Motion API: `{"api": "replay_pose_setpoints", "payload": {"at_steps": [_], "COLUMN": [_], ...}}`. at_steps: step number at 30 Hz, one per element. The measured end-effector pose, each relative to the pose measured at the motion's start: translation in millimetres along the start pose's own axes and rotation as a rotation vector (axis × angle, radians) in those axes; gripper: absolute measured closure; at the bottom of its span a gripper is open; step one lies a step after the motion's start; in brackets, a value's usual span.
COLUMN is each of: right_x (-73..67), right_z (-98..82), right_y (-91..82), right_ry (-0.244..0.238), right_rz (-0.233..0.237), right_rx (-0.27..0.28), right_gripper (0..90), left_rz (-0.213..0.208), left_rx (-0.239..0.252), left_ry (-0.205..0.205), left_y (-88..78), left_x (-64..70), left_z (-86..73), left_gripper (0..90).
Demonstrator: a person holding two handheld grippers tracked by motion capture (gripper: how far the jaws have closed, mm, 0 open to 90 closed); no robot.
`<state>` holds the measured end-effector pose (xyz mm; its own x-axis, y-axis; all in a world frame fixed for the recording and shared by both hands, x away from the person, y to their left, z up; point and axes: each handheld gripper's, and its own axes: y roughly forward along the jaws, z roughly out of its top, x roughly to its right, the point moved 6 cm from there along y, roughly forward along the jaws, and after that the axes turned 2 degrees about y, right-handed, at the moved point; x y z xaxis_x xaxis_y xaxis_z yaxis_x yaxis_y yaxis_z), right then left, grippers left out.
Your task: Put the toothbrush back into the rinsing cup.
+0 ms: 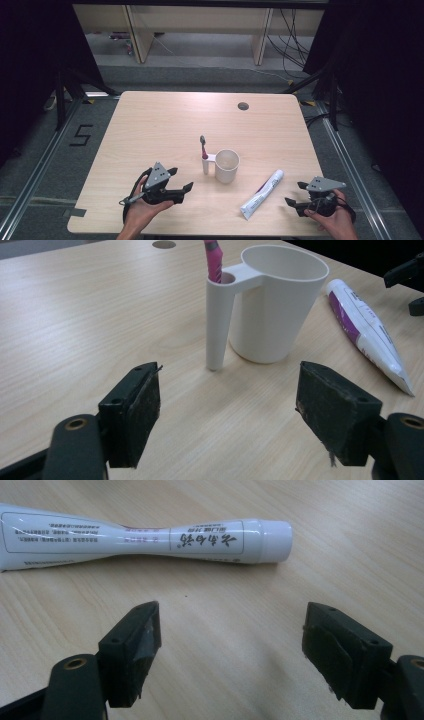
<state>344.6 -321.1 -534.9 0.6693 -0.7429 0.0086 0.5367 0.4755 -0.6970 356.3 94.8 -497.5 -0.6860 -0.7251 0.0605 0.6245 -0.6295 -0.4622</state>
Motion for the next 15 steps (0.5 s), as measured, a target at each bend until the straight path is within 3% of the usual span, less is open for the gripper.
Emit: {"api": "replay_pose_setpoints", "payload": {"at_steps": [7, 10, 15], "right_x": [2.3, 3.9, 3.6], "right_z": [0.0, -0.6, -0.3], "right_y": [-0.6, -1.6, -2.1], "right_ry": [-0.017, -0.026, -0.023], "right_rz": [-0.013, -0.023, -0.021], "right_rx": [0.002, 0.002, 0.003], "right_gripper": [24.7, 24.7, 24.7], "left_rz": [0.001, 0.009, 0.011], "left_rx": [-0.035, -0.069, -0.082], "left_ry": [-0.030, -0.016, -0.021], "left_y": [-3.8, -7.3, -11.6], "left_x": [-0.8, 2.5, 5.3], "left_z": [-13.0, -22.7, -31.3], "left_gripper": [20.9, 20.5, 17.2]}}
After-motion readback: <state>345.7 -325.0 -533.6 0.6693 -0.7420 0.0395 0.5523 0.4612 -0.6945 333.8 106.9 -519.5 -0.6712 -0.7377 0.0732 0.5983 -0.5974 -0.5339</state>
